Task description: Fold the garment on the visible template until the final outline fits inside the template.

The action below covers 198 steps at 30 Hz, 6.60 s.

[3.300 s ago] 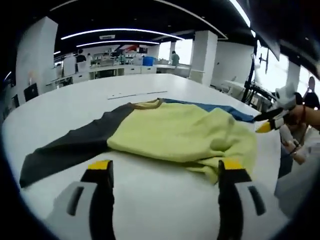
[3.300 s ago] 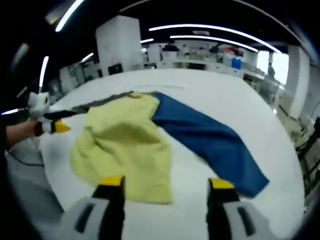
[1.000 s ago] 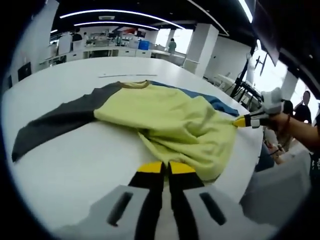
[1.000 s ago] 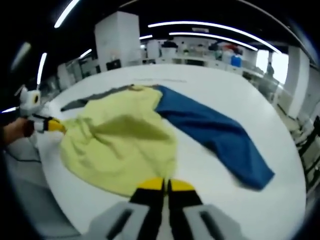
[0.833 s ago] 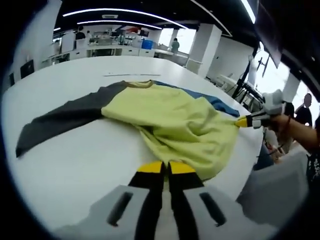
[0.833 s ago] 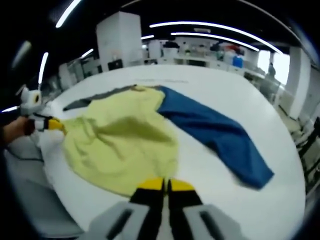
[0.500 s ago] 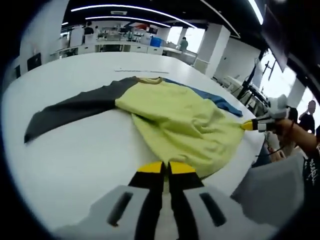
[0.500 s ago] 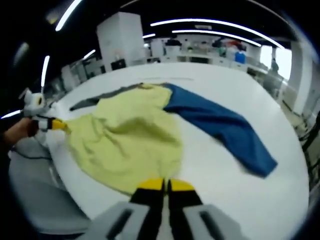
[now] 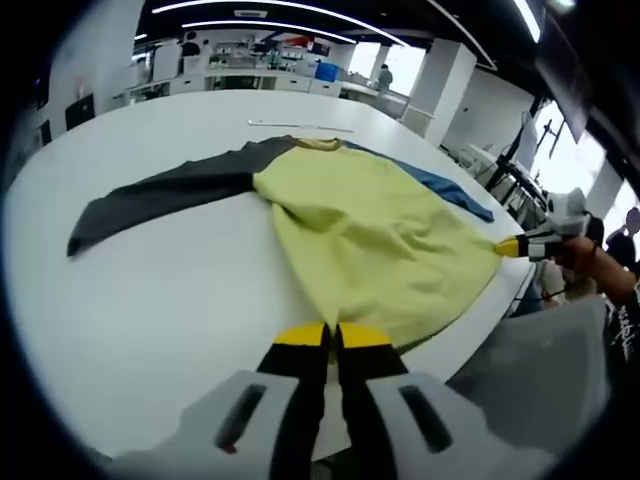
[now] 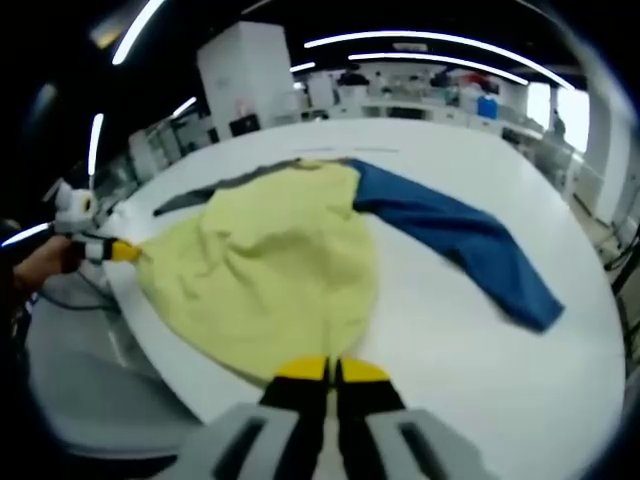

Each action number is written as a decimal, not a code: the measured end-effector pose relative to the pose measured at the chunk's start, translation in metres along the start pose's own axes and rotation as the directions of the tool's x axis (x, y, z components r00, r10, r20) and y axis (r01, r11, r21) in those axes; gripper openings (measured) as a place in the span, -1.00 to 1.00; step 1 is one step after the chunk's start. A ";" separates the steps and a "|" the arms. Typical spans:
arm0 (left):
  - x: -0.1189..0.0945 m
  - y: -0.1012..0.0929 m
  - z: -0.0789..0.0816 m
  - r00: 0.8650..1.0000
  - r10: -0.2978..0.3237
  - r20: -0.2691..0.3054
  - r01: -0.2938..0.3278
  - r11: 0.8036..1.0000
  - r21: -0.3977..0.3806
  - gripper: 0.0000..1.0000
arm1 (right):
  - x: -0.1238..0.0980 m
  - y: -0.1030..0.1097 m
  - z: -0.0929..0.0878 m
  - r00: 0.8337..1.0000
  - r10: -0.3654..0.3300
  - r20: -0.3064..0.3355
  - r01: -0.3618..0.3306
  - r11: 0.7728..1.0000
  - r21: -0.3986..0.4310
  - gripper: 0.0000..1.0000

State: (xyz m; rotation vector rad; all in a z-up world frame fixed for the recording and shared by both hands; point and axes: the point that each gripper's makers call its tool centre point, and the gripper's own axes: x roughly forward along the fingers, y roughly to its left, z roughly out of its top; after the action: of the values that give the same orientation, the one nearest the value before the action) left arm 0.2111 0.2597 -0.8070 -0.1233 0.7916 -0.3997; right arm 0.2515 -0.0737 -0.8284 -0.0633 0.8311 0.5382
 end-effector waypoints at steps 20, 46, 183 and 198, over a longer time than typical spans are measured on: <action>-0.012 0.006 -0.030 0.994 0.048 -0.096 -0.054 0.996 -0.067 -1.00 | -0.006 0.012 -0.009 0.999 0.038 -0.003 -0.038 0.997 0.072 -1.00; -0.012 0.023 -0.031 0.991 0.108 -0.073 -0.103 0.993 0.059 -0.66 | -0.005 0.005 -0.019 0.999 -0.018 -0.040 0.018 1.000 0.022 -0.68; -0.034 -0.001 0.042 0.974 0.010 0.228 -0.051 0.983 0.175 0.98 | -0.025 -0.257 0.069 0.892 -0.450 0.028 0.379 0.781 0.496 -1.00; -0.036 -0.002 0.041 0.971 0.010 0.239 -0.056 0.981 0.187 0.98 | -0.007 -0.221 0.121 0.922 -0.369 0.118 0.270 0.831 0.486 -1.00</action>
State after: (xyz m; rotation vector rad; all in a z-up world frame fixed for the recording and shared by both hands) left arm 0.2170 0.2700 -0.7538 0.0236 0.5155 -0.4191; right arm 0.4364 -0.2369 -0.7749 0.2861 0.7049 0.0132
